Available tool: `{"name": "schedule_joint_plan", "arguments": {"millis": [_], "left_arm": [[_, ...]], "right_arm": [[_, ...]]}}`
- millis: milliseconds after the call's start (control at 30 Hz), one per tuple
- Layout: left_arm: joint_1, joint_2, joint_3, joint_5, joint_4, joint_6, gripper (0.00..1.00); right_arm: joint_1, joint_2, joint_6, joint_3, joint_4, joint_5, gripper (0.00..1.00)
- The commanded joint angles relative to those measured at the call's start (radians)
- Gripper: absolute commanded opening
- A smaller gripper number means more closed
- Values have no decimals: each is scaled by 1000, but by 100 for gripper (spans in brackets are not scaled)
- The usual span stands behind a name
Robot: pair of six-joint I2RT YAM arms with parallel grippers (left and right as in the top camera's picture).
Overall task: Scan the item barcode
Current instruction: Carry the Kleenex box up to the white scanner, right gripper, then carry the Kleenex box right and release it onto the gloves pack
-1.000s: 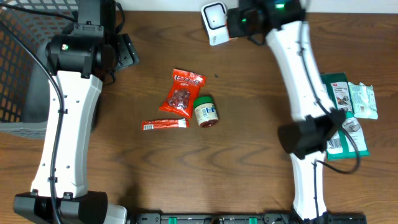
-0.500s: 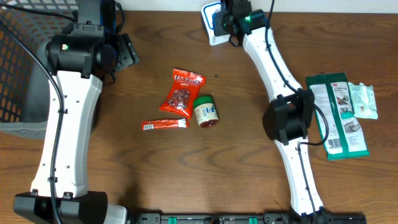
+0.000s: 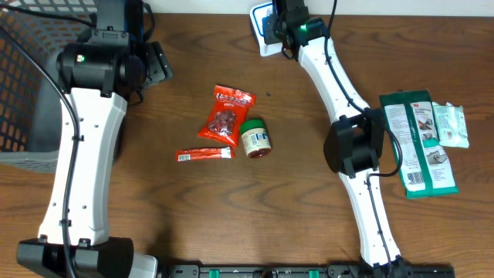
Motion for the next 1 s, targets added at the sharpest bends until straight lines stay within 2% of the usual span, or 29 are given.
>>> {"name": "schedule_joint_plan", "arguments": {"millis": [0, 133, 300, 500, 767, 867, 967], "left_arm": [[3, -20, 6, -9, -3, 6, 84], [3, -20, 6, -9, -3, 6, 84], [3, -20, 6, -9, -3, 6, 84], [3, -20, 6, -9, -3, 6, 84], [3, -20, 6, -9, -3, 6, 84], [3, -20, 6, -9, -3, 6, 84], [3, -20, 6, -9, -3, 6, 84]], "right_arm": [[11, 10, -6, 11, 3, 0, 1], [4, -25, -7, 22, -30, -42, 1], [-21, -179, -7, 25, -148, -195, 1], [-62, -412, -8, 24, -467, -322, 1], [-144, -594, -98, 24, -877, -379, 1], [-184, -634, -135, 24, -992, -445, 1], [-212, -683, -138, -17, -993, -456, 1]]}}
